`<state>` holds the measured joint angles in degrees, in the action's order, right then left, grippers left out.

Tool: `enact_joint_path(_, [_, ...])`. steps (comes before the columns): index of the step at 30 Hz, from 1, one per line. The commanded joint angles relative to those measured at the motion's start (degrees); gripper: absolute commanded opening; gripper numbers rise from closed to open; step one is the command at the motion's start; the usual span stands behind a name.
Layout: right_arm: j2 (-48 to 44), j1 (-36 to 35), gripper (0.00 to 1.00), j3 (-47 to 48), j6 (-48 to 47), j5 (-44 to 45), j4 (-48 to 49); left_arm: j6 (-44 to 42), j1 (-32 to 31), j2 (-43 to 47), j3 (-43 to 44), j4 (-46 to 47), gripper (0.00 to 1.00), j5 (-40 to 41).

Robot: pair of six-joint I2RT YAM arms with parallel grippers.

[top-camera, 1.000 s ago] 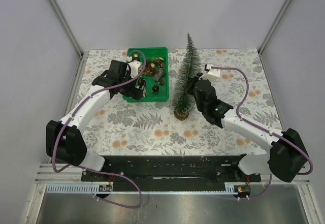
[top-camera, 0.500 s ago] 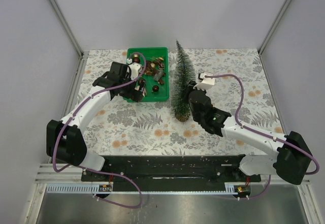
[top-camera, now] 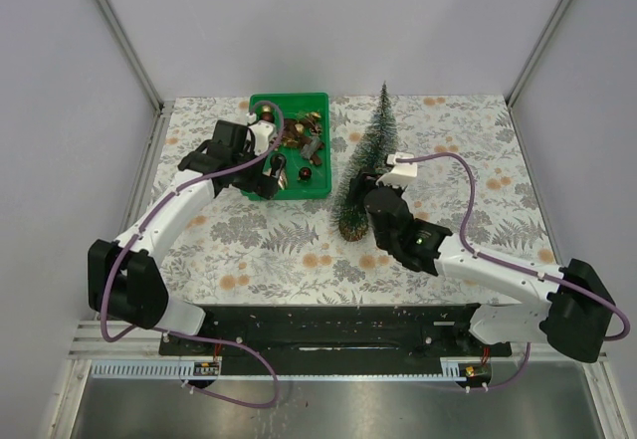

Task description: Decorate the small christmas tree

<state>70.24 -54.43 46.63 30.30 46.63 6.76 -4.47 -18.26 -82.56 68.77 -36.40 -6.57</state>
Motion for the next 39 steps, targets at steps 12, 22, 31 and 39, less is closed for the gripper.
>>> enact_joint_path(12, [-13.7,-5.2,0.98,2.5,-0.3,8.6,-12.7,2.4,1.4,1.1,5.0,0.0,0.99,1.2])
enact_joint_path(22, [-24.1,-5.5,0.98,7.1,-10.9,13.9,-15.7,8.0,1.3,-9.7,18.0,0.2,0.99,-2.0])
enact_joint_path(31, [-25.1,-5.6,0.95,5.8,-14.0,15.2,-13.3,17.1,-0.3,-21.3,23.5,0.6,0.99,-9.1])
enact_joint_path(39, [-25.5,-5.5,0.92,3.8,-14.1,14.3,-12.1,21.3,-0.7,-26.8,25.5,4.2,0.74,-12.0])
